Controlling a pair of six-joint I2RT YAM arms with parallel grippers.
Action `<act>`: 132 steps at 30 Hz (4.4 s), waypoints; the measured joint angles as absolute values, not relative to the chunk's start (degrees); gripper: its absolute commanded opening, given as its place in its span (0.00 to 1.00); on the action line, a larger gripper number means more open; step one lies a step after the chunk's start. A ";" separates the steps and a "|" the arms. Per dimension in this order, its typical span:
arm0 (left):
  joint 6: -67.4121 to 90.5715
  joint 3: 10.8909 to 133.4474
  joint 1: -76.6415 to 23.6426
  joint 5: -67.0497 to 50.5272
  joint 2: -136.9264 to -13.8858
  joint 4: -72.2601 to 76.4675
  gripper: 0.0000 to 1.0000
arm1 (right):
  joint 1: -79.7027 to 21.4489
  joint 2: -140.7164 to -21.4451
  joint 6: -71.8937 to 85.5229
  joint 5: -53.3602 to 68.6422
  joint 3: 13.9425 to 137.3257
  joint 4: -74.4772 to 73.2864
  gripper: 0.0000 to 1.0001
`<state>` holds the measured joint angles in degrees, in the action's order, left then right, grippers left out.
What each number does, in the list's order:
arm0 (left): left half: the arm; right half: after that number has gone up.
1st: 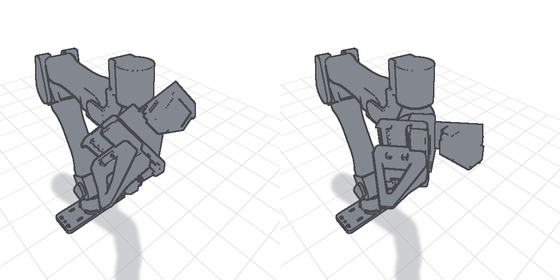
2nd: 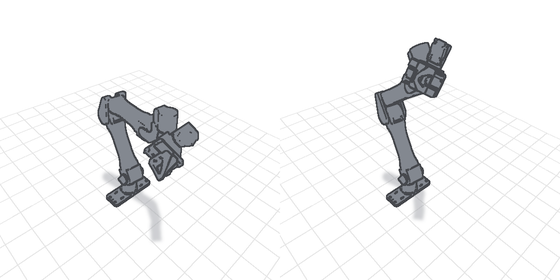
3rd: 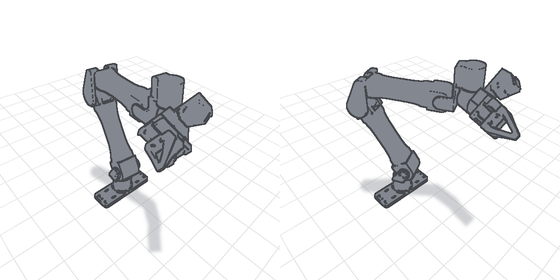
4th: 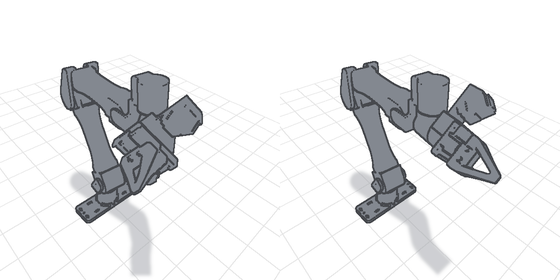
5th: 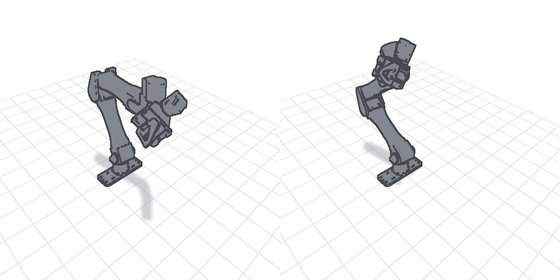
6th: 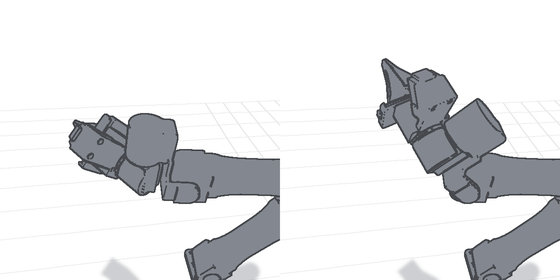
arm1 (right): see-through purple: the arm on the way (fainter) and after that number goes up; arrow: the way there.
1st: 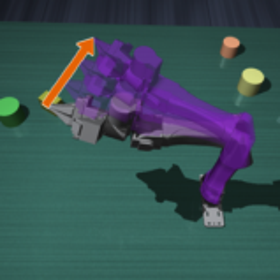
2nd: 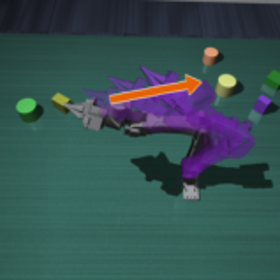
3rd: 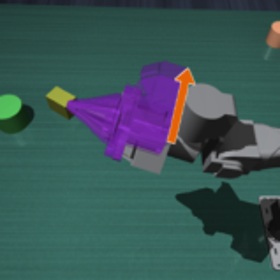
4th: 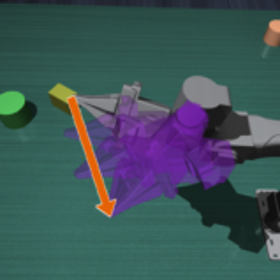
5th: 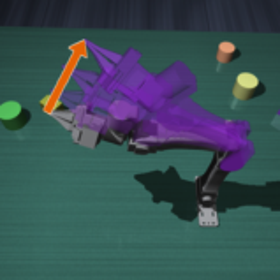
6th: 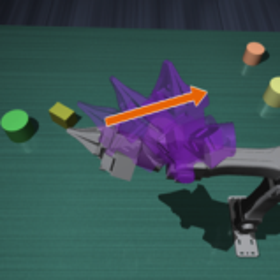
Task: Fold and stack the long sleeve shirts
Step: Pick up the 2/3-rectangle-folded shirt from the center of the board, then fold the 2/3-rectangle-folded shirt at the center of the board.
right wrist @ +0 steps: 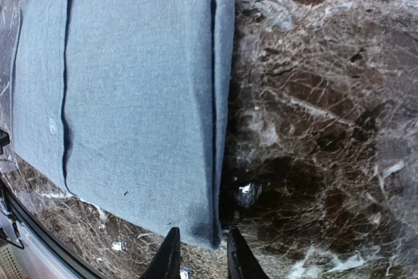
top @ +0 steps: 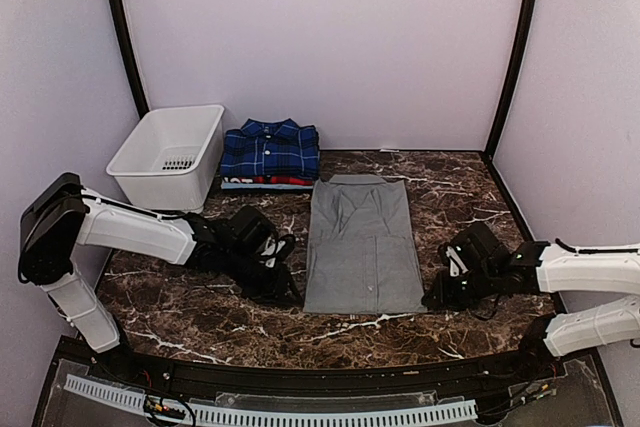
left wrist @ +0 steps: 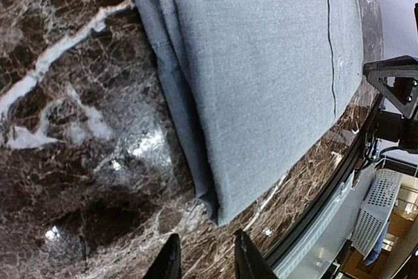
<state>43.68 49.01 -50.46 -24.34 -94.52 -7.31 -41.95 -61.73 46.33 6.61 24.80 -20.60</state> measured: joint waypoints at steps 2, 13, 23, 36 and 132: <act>44.27 48.73 -50.87 -24.23 -94.52 -7.07 0.28 | -43.31 -61.89 47.31 6.31 24.62 -20.56 0.22; 47.24 47.79 -52.36 -24.16 -94.61 -3.40 0.28 | -46.46 -62.37 50.28 4.75 23.75 -20.18 0.22; 48.23 47.79 -52.58 -24.18 -96.36 -1.91 0.31 | -46.92 -62.87 51.70 4.19 22.33 -18.55 0.23; 48.66 47.99 -53.39 -24.16 -98.63 -1.80 0.29 | -47.03 -64.07 51.79 4.21 22.26 -16.10 0.22; 40.69 59.16 -36.23 -24.64 -99.94 -0.34 0.00 | -31.90 -80.55 37.74 9.28 48.73 -14.06 0.00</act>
<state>40.69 59.16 -36.23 -24.64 -99.94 -0.34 -31.90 -80.55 37.74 9.28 48.73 -14.06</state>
